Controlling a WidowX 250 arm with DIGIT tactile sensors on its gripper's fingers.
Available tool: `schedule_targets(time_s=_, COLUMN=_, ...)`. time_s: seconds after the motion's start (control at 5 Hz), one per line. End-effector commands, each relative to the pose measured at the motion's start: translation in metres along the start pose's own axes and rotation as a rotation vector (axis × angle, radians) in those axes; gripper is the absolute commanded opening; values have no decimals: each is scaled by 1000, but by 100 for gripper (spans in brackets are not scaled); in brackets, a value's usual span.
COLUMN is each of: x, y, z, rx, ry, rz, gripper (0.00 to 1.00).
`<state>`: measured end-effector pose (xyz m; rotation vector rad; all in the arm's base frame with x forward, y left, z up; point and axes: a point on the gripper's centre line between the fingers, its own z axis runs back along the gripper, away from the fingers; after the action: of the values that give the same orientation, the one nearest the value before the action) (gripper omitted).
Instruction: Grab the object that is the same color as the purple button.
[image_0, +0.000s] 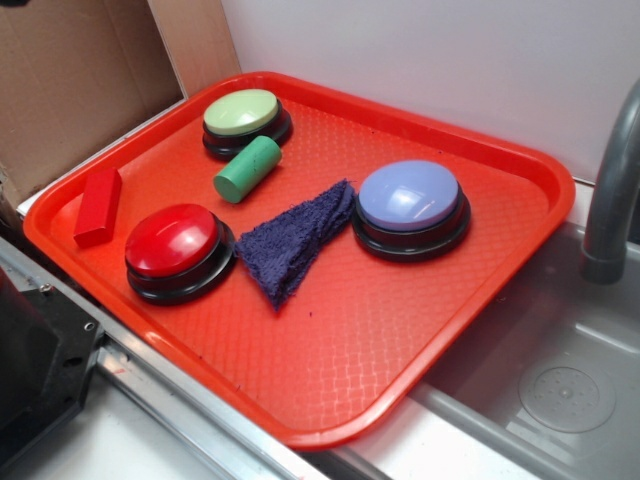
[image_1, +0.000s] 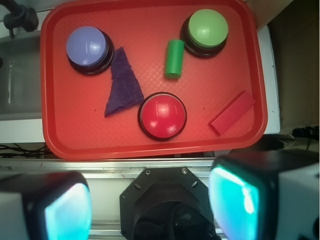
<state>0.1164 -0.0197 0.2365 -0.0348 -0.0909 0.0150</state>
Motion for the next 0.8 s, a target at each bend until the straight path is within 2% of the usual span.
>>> schedule_targets(time_s=0.0, x=0, y=0, z=0, rx=0, ry=0, rz=0, gripper=100)
schedule_targets(time_s=0.2, x=12, y=-6, z=-7, rx=7, ry=-29, rz=-13, gripper=100)
schedule_targets(time_s=0.4, x=30, y=-17, z=-29, rx=78, ry=-85, rz=19, gripper=100)
schedule_targets(time_s=0.6, x=43, y=-27, z=-57, rx=31, ry=-133, rz=-24, gripper=100)
